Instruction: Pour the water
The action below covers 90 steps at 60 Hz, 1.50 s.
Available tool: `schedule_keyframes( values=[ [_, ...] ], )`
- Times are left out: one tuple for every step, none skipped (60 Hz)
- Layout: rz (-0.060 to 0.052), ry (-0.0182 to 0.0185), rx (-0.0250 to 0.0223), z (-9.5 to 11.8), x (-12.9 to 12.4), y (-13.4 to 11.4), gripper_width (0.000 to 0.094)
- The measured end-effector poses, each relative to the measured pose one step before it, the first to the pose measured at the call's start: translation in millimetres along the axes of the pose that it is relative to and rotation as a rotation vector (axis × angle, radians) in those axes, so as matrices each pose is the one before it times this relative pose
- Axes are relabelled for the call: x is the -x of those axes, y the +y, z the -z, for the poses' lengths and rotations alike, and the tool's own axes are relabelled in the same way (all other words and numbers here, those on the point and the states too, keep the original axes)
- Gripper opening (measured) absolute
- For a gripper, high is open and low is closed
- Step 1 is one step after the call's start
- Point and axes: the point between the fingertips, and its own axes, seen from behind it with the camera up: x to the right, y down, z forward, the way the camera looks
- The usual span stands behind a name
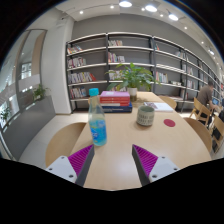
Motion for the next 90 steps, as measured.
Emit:
schedule_keyframes(
  values=[
    [-0.0026,-0.01356,-0.00154,-6.50,7.88,-0.49,0.0773],
    [-0.0024,-0.01204,-0.00149,-6.51,7.47,-0.73,0.0772],
    [-0.0013,-0.00989,-0.00158,-6.46,6.46,-0.55,0.0771],
    [-0.0005,-0.00833,-0.00148,-6.21,6.03,-0.73,0.0772],
    [-0.0006,-0.00733,-0.00114,-6.73,5.34,-0.75,0.0771],
    [-0.0005,-0.00519,-0.00163,-6.75,4.20,-1.08,0.0773],
    [-0.0008,-0.00462,0.00123,-1.33,0.78,-5.51,0.0774],
    [0.0012,-0.00682,0.00372,0.55,-8.05,-7.69,0.0773],
    [-0.0019,0.00416,-0.00681,-15.75,22.13,4.42,0.0774],
    [-0.0005,-0.00077,-0.00140,-6.30,2.39,-0.68,0.0773],
    [-0.0012,0.00022,-0.00087,-5.90,1.47,-1.05,0.0774],
    [-0.0014,0.00197,-0.00117,-6.49,0.59,-1.20,0.0774],
    [-0.0008,0.00104,-0.00181,-6.63,0.31,-1.22,0.0772],
    [-0.0004,-0.00074,-0.00275,-6.59,1.00,-1.80,0.0772],
    [-0.0001,-0.00136,-0.00228,-6.58,0.66,-1.25,0.0772],
    [-0.0005,-0.00023,-0.00065,-6.14,0.53,-1.71,0.0771],
    [-0.0008,0.00219,0.00233,-4.16,1.19,-2.60,0.0772],
    [0.0007,0.00355,0.00174,-5.54,0.85,-1.16,0.0771],
    [0.0016,0.00426,0.00176,-6.42,3.30,-4.44,0.0772],
    [0.0037,0.00304,0.00077,-4.54,0.02,-2.00,0.0770],
    [0.0041,0.00320,-0.00091,-4.48,0.19,-1.42,0.0769],
    [0.0041,0.00317,-0.00122,-4.49,-0.06,-1.20,0.0770],
    [0.0039,0.00392,-0.00058,-4.12,0.15,-1.19,0.0770],
    [0.0037,0.00435,0.00043,-3.78,-0.52,-1.08,0.0771],
    [0.0030,0.00418,0.00016,-3.98,-0.72,-0.95,0.0771],
    [0.0025,0.00347,-0.00042,-3.89,-0.51,-0.93,0.0769],
    [0.0017,0.00097,-0.00264,-3.91,-1.42,0.11,0.0771],
    [0.0029,-0.00191,-0.00426,-7.14,-1.66,-0.95,0.0767],
    [0.0013,-0.00260,-0.00435,-3.45,1.36,-0.73,0.0764],
    [0.0002,-0.00329,-0.00528,-2.87,1.56,-1.09,0.0766],
    [0.0000,-0.00260,-0.00570,-3.10,1.05,-0.77,0.0765],
    [-0.0016,-0.00072,-0.00415,-2.81,0.11,-0.39,0.0767],
    [-0.0020,-0.00060,-0.00271,-2.73,0.19,-0.17,0.0765],
    [-0.0012,-0.00218,-0.00312,-2.41,0.16,0.24,0.0765],
    [0.0016,-0.00683,-0.00593,-3.46,0.11,-0.43,0.0758],
    [0.0034,-0.00618,-0.01003,-1.17,1.60,-1.89,0.0752],
    [0.0044,-0.00294,-0.01100,-1.19,0.62,-2.10,0.0754],
    [0.0039,-0.00020,-0.01043,-1.54,-0.40,-1.88,0.0745],
    [0.0014,-0.00068,-0.00883,-1.51,-0.14,-1.34,0.0729],
    [-0.0008,0.00156,-0.00863,-1.63,-0.77,-1.30,0.0710],
    [-0.0018,0.00254,-0.00932,-1.72,-1.21,-1.35,0.0688],
    [-0.0042,0.00132,-0.01048,-1.57,-0.89,-1.56,0.0662],
    [-0.0042,0.00160,-0.01360,-1.29,-1.03,-2.17,0.0634],
    [-0.0048,0.00327,-0.01446,-1.69,-1.33,-1.90,0.0593],
    [-0.0065,0.00150,-0.01253,-1.58,-0.33,-1.45,0.0565],
    [-0.0026,-0.00177,-0.00615,-0.63,-2.59,0.50,0.0564],
    [-0.0051,-0.00214,-0.01239,-0.16,-0.46,-1.23,0.0540],
    [-0.0045,-0.00199,-0.00897,0.07,-0.41,-0.60,0.0524],
    [-0.0053,-0.00255,-0.00880,0.02,0.06,-0.67,0.0503],
    [-0.0060,-0.00192,-0.00715,-0.37,-0.20,-0.70,0.0483],
    [-0.0050,-0.00079,-0.00649,-0.40,-0.70,-0.36,0.0465],
    [-0.0054,-0.00046,-0.00537,-0.39,-1.12,-0.25,0.0442],
    [-0.0055,-0.00154,-0.00442,-0.37,-0.73,-0.29,0.0425],
    [-0.0066,-0.00112,-0.00487,-0.64,1.04,-1.09,0.0401],
    [-0.0045,-0.00394,-0.00528,-3.18,-2.35,0.65,0.0390],
    [-0.0036,-0.00368,-0.00197,0.00,0.31,-0.53,0.0373],
    [-0.0012,-0.00392,-0.00124,-0.23,0.07,-0.04,0.0369],
    [-0.0009,-0.00334,0.00109,-0.40,-0.41,0.13,0.0354],
    [-0.0012,-0.00409,0.00035,-0.36,-0.29,-0.25,0.0353],
    [-0.0010,-0.00358,0.00303,-0.65,-0.50,0.16,0.0351],
    [0.0005,-0.00487,0.00116,0.84,2.16,-0.04,0.0352],
    [0.0020,-0.00670,0.00365,-0.37,0.24,0.28,0.0352],
    [0.0006,-0.00491,0.00242,-0.66,-0.41,-0.09,0.0352],
    [-0.0028,-0.00426,0.00287,-0.96,-0.64,-0.39,0.0352],
    [-0.0056,-0.00797,0.00113,0.00,1.54,-0.32,0.0352],
    [-0.0067,-0.01063,0.00035,-0.93,1.28,-0.79,0.0351],
    [-0.0107,-0.01068,-0.00006,-1.05,1.24,-1.29,0.0353],
    [-0.0169,-0.00765,-0.00023,-1.00,0.83,-1.70,0.0351],
    [-0.0214,-0.00332,-0.00241,-1.38,-0.19,-2.59,0.0351],
    [-0.0234,-0.00069,-0.00433,-1.81,-1.00,-3.31,0.0352],
    [-0.0250,-0.00132,-0.00356,-1.89,-1.40,-3.17,0.0352],
    [-0.0273,-0.00210,-0.00068,-2.74,-2.01,-2.54,0.0351],
    [-0.0296,-0.00307,-0.00427,-2.92,-1.42,-2.53,0.0354],
    [-0.0339,-0.00284,0.00016,-1.19,-0.82,-3.92,0.0353],
    [-0.0359,-0.00089,-0.00103,-2.30,-1.68,-4.44,0.0353],
    [-0.0358,0.00071,-0.00188,-2.37,-2.10,-5.07,0.0353],
    [-0.0372,0.00196,-0.00015,-2.71,-2.71,-4.65,0.0351],
    [-0.0401,0.00224,0.00231,-2.75,-2.76,-4.56,0.0351],
    [-0.0415,0.00151,0.00337,-2.37,-2.06,-4.62,0.0353],
    [-0.0414,0.00344,0.00857,0.60,0.56,-6.33,0.0353],
    [-0.0420,-0.00481,-0.00559,-6.56,-5.18,-3.66,0.0353],
    [-0.0423,-0.00455,-0.00223,-3.67,-3.12,-5.46,0.0353],
    [-0.0468,-0.00193,-0.00157,-2.40,-2.33,-5.55,0.0351],
    [-0.0527,0.00105,0.00283,-2.51,-2.79,-4.79,0.0352],
    [-0.0569,0.00212,0.00627,-2.58,-2.74,-3.69,0.0352],
    [-0.0543,0.00031,0.00355,-1.89,-2.16,-4.51,0.0354],
    [-0.0475,-0.00338,-0.00292,-1.86,-1.23,-5.66,0.0353],
    [-0.0428,-0.00406,-0.00739,-1.35,-0.85,-6.28,0.0355],
    [-0.0439,0.00788,-0.00257,4.99,9.58,-4.58,0.0353],
    [-0.0509,-0.01118,-0.00333,-8.35,-9.01,-3.95,0.0353]
  ],
)
